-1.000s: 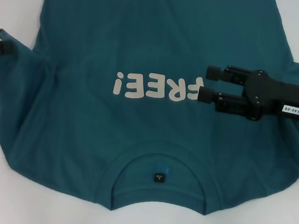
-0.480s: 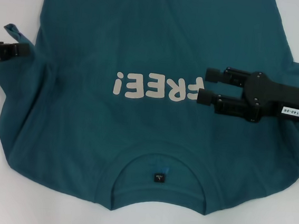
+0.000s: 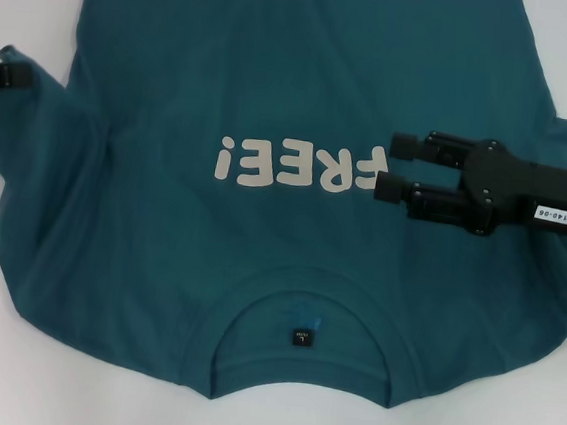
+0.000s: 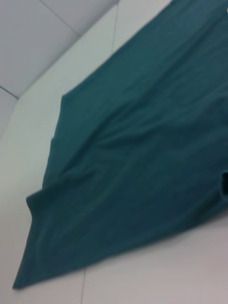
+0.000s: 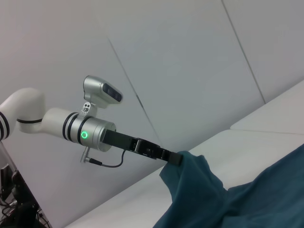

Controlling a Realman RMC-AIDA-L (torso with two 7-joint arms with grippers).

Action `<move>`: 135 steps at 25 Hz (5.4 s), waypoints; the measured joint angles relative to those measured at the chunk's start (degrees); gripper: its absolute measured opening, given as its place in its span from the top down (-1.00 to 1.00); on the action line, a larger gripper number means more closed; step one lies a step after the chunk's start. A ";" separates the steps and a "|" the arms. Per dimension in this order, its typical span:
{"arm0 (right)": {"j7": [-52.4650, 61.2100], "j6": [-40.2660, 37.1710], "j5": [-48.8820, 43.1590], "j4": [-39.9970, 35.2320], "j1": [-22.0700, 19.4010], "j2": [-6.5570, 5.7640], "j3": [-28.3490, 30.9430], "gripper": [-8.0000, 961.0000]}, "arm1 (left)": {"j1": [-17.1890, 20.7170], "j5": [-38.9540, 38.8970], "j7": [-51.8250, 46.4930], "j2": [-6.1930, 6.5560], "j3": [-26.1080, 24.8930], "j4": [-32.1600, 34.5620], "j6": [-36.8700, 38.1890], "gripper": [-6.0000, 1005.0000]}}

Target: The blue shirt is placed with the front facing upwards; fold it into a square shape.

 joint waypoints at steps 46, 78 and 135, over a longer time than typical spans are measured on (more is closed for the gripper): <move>-0.05 -0.04 0.00 -0.21 0.17 0.09 -0.21 -0.61 | -3.04 3.78 -2.12 -3.41 -1.08 -3.60 3.35 0.98; 0.00 -0.10 0.01 -0.21 0.25 0.09 -0.20 -0.61 | -5.40 3.72 -1.80 -4.81 -1.18 2.61 0.06 0.10; 2.20 -0.45 0.27 -0.08 0.80 0.35 -0.17 -0.60 | -2.97 7.04 9.33 -4.19 6.93 11.80 -22.67 -0.40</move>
